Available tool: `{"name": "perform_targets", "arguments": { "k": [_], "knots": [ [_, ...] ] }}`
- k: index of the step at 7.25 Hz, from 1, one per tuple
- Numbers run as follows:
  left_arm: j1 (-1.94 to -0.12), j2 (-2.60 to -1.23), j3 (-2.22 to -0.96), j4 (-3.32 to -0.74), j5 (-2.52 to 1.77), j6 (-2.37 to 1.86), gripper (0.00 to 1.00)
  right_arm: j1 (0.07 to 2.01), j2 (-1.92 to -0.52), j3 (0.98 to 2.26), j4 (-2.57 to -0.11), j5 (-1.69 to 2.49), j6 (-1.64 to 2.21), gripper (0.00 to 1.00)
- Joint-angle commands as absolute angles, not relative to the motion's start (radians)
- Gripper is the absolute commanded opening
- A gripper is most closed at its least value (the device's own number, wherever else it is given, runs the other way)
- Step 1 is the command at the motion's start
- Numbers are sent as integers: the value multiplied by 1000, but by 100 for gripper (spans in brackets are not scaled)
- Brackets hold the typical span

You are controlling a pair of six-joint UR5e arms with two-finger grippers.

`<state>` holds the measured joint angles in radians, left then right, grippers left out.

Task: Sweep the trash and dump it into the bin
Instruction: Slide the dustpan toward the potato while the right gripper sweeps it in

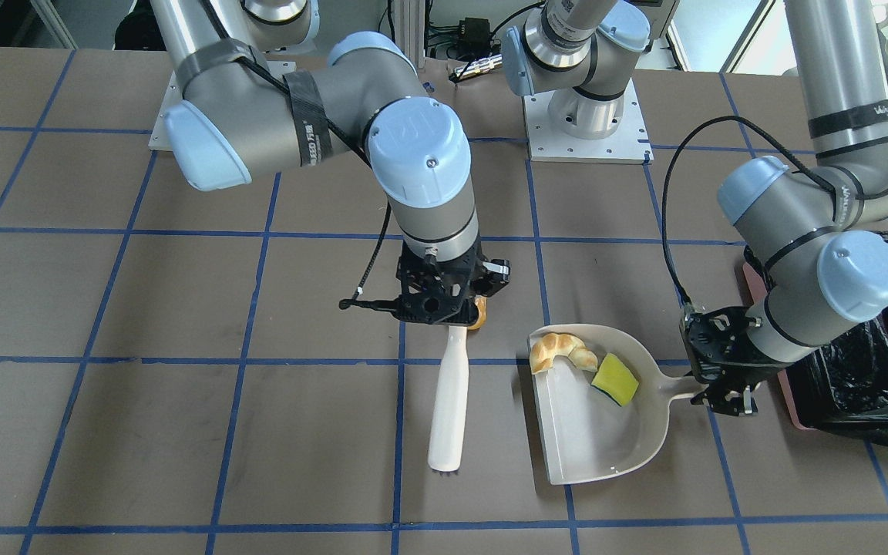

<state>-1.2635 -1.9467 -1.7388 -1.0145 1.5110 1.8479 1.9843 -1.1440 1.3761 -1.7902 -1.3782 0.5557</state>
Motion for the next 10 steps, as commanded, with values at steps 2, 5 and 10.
{"name": "perform_targets", "arguments": {
  "k": [2,5,10],
  "knots": [
    [-1255,-1691,-2027,-1020,1514,1910,5,1973,-1423,1750,-1782,-1451,488,0],
    [-1235,-1585,-2239,-891,1548,1902,5,2009,-1430,1957,-2073,-1433,544,0],
    [-1230,-1637,-2230,-845,1545,1890,6,2132,-1293,1912,-2227,-1370,664,0]
  ]
}}
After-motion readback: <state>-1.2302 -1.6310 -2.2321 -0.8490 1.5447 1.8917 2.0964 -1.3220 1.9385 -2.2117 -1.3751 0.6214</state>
